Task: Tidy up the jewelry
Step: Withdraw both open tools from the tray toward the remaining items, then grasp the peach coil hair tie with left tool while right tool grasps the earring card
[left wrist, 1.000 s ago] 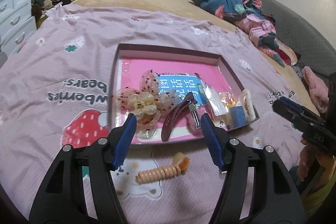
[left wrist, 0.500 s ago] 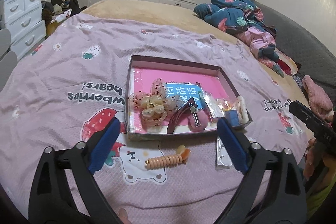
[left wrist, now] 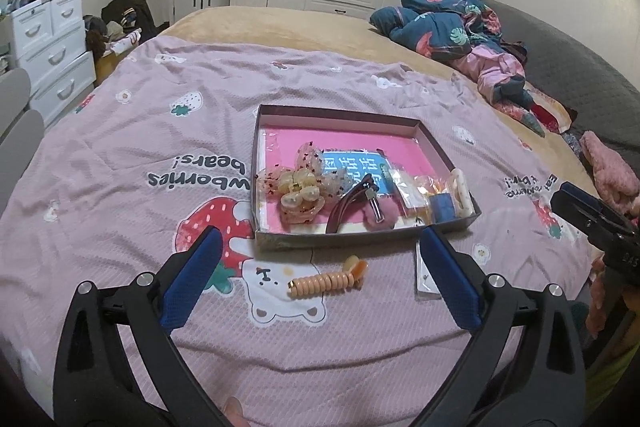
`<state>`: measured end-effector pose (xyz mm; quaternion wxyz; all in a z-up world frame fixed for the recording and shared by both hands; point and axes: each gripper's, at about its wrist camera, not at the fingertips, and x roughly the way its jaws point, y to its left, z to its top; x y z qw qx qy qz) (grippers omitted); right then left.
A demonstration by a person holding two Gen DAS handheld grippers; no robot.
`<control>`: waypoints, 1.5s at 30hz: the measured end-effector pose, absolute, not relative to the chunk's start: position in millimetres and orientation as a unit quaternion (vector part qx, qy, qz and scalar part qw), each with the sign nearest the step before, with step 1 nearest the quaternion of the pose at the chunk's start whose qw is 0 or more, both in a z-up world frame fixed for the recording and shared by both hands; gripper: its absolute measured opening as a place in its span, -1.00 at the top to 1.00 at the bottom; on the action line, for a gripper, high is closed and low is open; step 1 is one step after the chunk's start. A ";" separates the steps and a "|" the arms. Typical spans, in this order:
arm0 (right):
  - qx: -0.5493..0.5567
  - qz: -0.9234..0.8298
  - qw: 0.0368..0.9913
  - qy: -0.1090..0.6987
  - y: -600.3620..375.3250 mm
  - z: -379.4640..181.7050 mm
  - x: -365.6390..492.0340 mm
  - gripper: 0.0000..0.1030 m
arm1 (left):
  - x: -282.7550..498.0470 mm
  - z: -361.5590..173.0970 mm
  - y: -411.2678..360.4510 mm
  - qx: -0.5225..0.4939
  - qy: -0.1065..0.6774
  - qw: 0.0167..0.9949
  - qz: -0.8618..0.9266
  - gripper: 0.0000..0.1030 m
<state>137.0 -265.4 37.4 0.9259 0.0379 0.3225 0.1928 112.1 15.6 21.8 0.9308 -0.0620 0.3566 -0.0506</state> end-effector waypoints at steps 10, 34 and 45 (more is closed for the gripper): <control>0.019 0.204 0.916 0.345 -253.4 19.5 129.3 -0.86 | 106.5 6.9 19.2 -0.045 0.376 0.925 -0.037 -0.80; 0.026 0.220 0.856 0.467 -215.4 -86.0 175.1 -0.85 | 126.3 -63.6 30.4 -0.043 0.455 0.889 -0.036 -0.79; 0.032 0.230 0.850 0.474 -204.2 -100.7 196.8 0.20 | 151.8 -86.3 13.1 -0.002 0.460 0.886 -0.065 -0.78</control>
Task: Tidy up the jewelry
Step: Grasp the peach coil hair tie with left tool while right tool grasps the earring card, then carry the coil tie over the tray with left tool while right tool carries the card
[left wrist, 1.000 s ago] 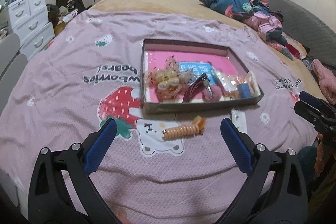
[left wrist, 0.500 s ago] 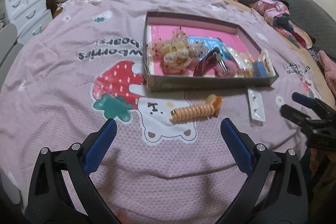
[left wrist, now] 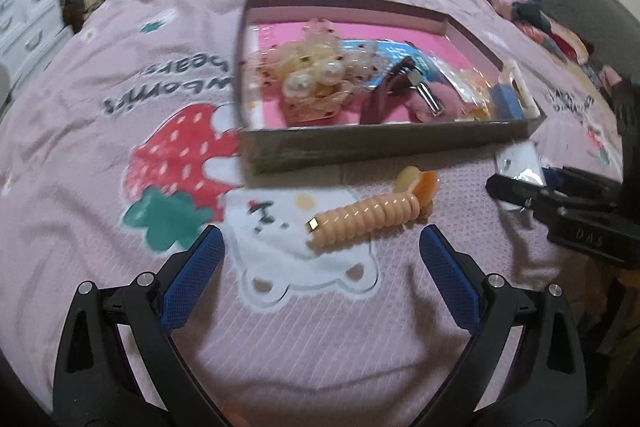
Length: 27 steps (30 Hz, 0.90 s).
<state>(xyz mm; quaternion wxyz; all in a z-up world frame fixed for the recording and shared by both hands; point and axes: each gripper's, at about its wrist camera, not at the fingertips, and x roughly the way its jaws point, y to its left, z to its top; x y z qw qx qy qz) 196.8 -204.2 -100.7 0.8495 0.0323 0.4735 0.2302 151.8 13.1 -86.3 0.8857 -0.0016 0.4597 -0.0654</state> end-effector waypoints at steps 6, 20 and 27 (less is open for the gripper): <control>0.058 0.225 0.851 0.472 -222.2 -96.9 194.9 0.38 | 164.8 -93.2 -16.1 0.048 0.462 0.879 -0.105 -0.57; 0.065 0.245 0.861 0.441 -231.1 -70.3 175.6 0.63 | 148.3 -91.8 -31.2 0.090 0.466 0.873 -0.114 0.77; 0.056 0.267 0.866 0.419 -222.8 -48.7 162.8 0.63 | 131.8 -70.4 -17.4 0.035 0.452 0.883 -0.124 0.81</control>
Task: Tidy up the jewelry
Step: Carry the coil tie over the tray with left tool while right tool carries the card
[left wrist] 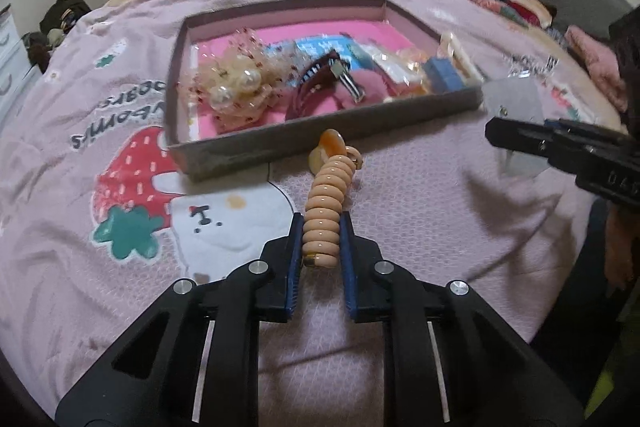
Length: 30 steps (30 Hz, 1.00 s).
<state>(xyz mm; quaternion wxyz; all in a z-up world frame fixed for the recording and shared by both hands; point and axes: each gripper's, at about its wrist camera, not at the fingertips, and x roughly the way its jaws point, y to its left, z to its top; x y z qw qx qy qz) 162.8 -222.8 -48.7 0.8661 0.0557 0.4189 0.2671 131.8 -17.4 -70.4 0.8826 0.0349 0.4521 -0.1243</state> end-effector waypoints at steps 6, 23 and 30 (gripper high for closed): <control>0.047 0.287 0.871 0.395 -216.5 -25.3 156.6 0.63 | 125.8 -42.9 0.5 0.002 0.428 0.896 -0.113 0.81; 0.053 0.263 0.891 0.366 -223.7 18.8 200.2 0.63 | 165.6 13.9 20.5 -0.022 0.378 0.922 -0.078 0.81; 0.047 0.240 0.898 0.365 -228.7 21.7 235.4 0.63 | 197.7 11.2 15.0 -0.032 0.383 0.920 -0.075 0.81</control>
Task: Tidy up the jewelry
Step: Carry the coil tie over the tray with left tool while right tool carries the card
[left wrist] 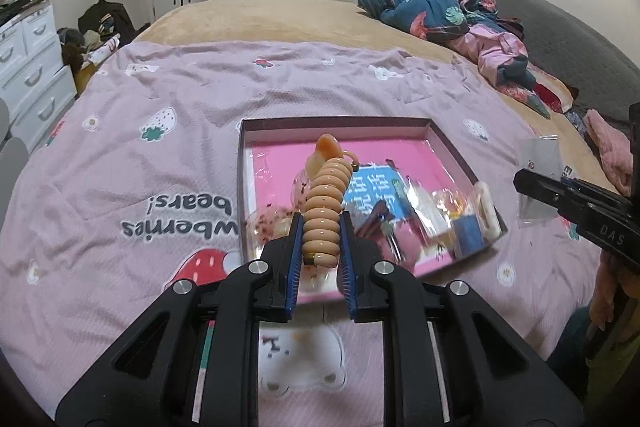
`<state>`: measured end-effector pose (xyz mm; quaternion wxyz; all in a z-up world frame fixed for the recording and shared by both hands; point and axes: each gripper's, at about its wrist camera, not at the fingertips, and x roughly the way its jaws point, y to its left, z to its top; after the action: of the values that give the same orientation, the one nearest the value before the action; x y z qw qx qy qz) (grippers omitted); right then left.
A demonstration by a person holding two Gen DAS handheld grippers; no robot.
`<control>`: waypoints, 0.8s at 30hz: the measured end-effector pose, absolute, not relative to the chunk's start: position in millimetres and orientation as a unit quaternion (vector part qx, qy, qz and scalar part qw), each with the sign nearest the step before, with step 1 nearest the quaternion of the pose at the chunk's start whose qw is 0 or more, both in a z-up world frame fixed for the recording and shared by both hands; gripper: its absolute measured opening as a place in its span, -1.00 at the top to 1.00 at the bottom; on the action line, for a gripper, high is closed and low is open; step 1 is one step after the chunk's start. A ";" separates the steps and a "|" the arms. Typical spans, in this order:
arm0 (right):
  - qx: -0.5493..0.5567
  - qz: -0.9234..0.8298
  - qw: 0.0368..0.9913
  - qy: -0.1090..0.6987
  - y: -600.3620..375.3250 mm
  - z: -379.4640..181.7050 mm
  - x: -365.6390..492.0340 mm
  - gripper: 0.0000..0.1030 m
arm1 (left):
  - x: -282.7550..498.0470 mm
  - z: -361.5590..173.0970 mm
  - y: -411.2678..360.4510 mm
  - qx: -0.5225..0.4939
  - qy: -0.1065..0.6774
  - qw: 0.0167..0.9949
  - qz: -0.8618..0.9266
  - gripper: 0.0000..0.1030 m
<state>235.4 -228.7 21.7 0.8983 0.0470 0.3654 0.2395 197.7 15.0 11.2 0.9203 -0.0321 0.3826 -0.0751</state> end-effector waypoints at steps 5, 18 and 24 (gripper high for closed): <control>0.060 0.225 0.901 0.366 -234.2 20.6 258.5 0.63 | 217.4 4.6 9.5 -0.050 0.391 0.916 -0.078 0.81; 0.072 0.224 0.899 0.369 -229.9 10.6 277.4 0.63 | 234.0 -15.0 -6.4 -0.049 0.394 0.914 -0.086 0.81; 0.061 0.236 0.887 0.392 -212.2 -14.7 276.7 0.63 | 241.1 -26.2 -5.7 -0.046 0.400 0.912 -0.081 0.81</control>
<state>276.7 -212.2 -14.7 0.8868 0.0613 0.3925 0.2362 241.1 -5.7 -26.2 0.9117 -0.0459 0.4003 -0.0808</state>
